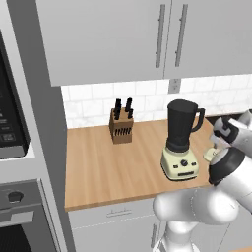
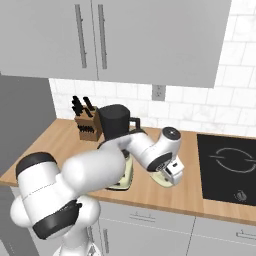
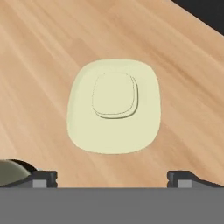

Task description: Close the lid blender by securely placing the lid on top.

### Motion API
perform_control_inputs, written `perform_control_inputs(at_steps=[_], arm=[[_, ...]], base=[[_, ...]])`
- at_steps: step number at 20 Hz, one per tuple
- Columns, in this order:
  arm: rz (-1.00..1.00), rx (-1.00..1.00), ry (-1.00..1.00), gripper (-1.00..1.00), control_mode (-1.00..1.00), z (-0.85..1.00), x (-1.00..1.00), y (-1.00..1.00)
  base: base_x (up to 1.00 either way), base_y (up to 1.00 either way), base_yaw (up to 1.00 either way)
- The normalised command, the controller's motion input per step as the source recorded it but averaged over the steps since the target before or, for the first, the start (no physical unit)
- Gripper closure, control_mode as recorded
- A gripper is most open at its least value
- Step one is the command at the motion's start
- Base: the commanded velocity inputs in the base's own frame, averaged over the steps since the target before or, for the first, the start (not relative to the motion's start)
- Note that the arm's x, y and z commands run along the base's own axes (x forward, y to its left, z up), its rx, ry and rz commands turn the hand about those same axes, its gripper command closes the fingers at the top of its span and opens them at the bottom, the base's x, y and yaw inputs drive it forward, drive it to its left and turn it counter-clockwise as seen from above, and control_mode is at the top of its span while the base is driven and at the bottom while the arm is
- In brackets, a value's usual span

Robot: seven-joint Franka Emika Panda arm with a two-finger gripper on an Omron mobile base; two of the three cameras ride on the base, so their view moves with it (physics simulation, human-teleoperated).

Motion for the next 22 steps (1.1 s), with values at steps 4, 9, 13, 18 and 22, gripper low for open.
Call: perform_control_inputs(at_steps=[4, 9, 13, 18, 22], arm=[[0.04, 0.03, 0.01, -1.0, -1.0, -0.21, 0.18, -0.28], [0.01, 0.0, 0.02, -1.0, -1.0, -0.18, 0.26, -0.12], [0.0, 0.0, 0.05, -1.0, -1.0, -0.22, 0.27, -0.06], [0.0, 0.0, 0.03, -1.0, -1.0, -0.28, 0.25, 0.0], [0.0, 0.0, 0.0, -1.0, -1.0, -0.24, 0.14, -0.01]], base=[[0.0, 0.0, 0.0], [0.0, 0.0, 0.0], [0.0, 0.0, 0.0], [0.0, 0.0, 0.0], [0.0, 0.0, 0.0]])
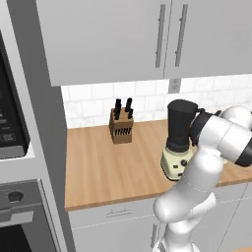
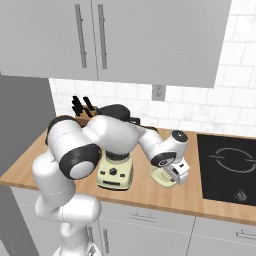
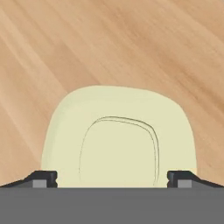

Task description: Close the lid blender by securely placing the lid on top.

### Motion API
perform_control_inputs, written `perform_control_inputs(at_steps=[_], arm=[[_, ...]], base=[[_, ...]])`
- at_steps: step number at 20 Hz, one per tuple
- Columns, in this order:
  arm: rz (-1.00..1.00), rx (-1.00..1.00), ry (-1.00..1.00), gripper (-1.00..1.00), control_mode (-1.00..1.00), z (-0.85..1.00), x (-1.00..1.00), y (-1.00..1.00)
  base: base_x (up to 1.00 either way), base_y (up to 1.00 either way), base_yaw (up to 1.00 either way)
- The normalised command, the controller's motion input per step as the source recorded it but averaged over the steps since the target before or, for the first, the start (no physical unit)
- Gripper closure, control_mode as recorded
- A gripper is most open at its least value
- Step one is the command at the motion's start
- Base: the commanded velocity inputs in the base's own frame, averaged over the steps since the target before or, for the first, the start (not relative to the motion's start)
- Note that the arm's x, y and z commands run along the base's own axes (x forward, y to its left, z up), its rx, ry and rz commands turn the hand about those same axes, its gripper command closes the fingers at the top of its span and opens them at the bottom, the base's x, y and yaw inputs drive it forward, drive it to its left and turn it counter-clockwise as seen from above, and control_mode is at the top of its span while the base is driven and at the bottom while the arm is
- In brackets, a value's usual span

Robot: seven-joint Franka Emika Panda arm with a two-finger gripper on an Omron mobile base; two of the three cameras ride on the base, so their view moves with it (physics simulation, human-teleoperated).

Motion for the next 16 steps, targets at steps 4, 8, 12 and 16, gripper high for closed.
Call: perform_control_inputs(at_steps=[4, 8, 12, 16], arm=[[0.0, 0.0, 0.0, -1.0, -1.0, -0.22, 0.16, -0.05], [0.0, 0.0, 0.0, -1.0, -1.0, -0.18, 0.1, -0.03], [0.0, 0.0, 0.0, 1.0, -1.0, -0.05, 0.0, -0.05], [0.0, 0.0, 0.0, 1.0, -1.0, 0.0, 0.0, -0.01]], base=[[0.0, 0.0, 0.0], [0.0, 0.0, 0.0], [0.0, 0.0, 0.0], [0.0, 0.0, 0.0]])
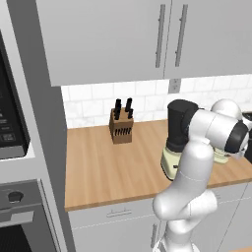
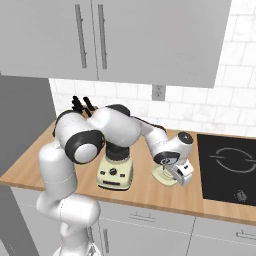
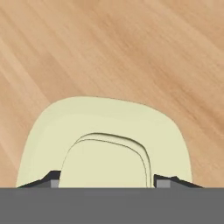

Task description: Close the lid blender by securely placing the lid on top.

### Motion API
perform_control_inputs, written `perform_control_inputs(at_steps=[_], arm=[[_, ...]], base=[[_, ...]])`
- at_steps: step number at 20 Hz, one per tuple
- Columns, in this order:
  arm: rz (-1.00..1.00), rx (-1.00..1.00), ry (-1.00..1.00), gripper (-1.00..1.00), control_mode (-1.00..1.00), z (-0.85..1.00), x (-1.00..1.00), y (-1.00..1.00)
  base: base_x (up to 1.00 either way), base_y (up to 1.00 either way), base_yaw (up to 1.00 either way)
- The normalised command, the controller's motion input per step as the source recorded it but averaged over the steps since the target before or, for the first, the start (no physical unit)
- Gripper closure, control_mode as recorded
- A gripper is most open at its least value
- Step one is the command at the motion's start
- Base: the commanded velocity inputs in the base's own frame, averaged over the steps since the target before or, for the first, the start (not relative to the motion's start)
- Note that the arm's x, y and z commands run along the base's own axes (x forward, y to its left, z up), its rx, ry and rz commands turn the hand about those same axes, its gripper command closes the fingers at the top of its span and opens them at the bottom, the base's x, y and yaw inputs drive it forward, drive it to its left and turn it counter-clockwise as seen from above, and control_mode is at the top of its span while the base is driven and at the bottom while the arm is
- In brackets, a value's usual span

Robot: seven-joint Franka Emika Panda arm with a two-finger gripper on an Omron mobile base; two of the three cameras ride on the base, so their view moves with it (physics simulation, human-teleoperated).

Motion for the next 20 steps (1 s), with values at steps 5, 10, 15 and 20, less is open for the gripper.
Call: perform_control_inputs(at_steps=[5, 10, 15, 20], arm=[[0.0, 0.0, 0.0, 1.0, -1.0, 0.07, -0.07, 0.0], [0.01, 0.0, -0.04, 1.0, -1.0, 0.74, -0.48, 0.11], [0.04, -0.03, -0.13, 1.0, -1.0, 1.0, -0.69, 0.31], [0.07, -0.12, -0.17, 1.0, -1.0, 1.0, -0.67, 0.52]], base=[[0.0, 0.0, 0.0], [0.0, 0.0, 0.0], [0.0, 0.0, 0.0], [0.0, 0.0, 0.0]])
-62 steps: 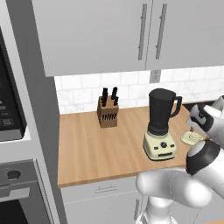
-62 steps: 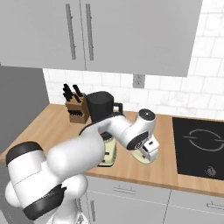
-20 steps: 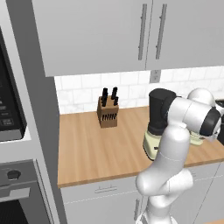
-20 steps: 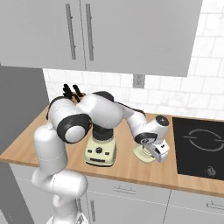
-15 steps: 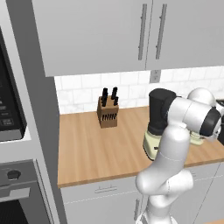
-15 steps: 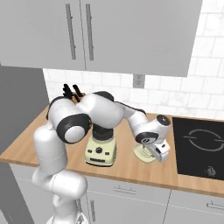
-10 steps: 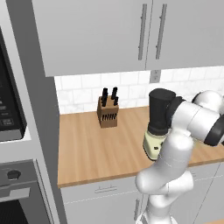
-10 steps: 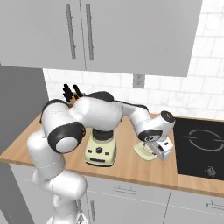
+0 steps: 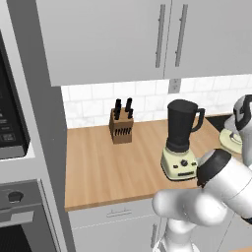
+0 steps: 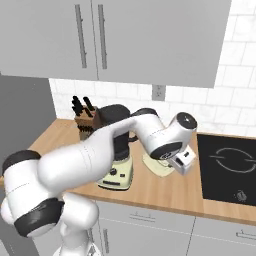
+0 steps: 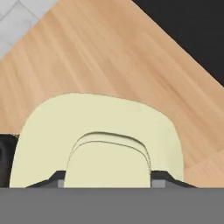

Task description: Close the lid blender by securely placing the lid on top.

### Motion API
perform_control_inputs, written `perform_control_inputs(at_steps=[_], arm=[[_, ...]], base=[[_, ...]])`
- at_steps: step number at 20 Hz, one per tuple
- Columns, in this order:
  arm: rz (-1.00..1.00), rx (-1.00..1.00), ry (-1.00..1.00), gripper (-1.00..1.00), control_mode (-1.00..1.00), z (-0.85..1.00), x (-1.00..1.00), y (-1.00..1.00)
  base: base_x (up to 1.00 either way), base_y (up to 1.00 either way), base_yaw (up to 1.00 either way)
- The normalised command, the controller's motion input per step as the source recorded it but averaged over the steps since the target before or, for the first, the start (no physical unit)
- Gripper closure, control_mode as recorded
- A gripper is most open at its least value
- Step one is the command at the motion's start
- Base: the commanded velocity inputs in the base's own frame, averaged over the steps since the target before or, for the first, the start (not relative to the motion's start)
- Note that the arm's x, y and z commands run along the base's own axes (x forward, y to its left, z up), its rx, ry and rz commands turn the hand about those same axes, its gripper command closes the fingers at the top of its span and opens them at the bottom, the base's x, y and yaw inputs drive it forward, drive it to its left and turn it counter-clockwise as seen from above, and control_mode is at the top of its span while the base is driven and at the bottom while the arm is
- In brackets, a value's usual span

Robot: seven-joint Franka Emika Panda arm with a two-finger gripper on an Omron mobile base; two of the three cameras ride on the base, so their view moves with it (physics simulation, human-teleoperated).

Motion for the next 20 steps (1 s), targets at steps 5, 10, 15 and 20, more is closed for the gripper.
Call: perform_control_inputs(at_steps=[5, 10, 15, 20], arm=[[0.08, -0.15, -0.11, 1.0, -1.0, 1.0, -0.6, 0.56], [0.07, -0.19, -0.11, 1.0, -1.0, 1.0, -0.5, 0.34], [0.02, -0.17, -0.03, 1.0, -1.0, 1.0, -0.19, 0.16], [0.01, -0.09, 0.0, 1.0, -1.0, 1.0, 0.0, 0.14]], base=[[0.0, 0.0, 0.0], [0.0, 0.0, 0.0], [0.0, 0.0, 0.0], [0.0, 0.0, 0.0]])
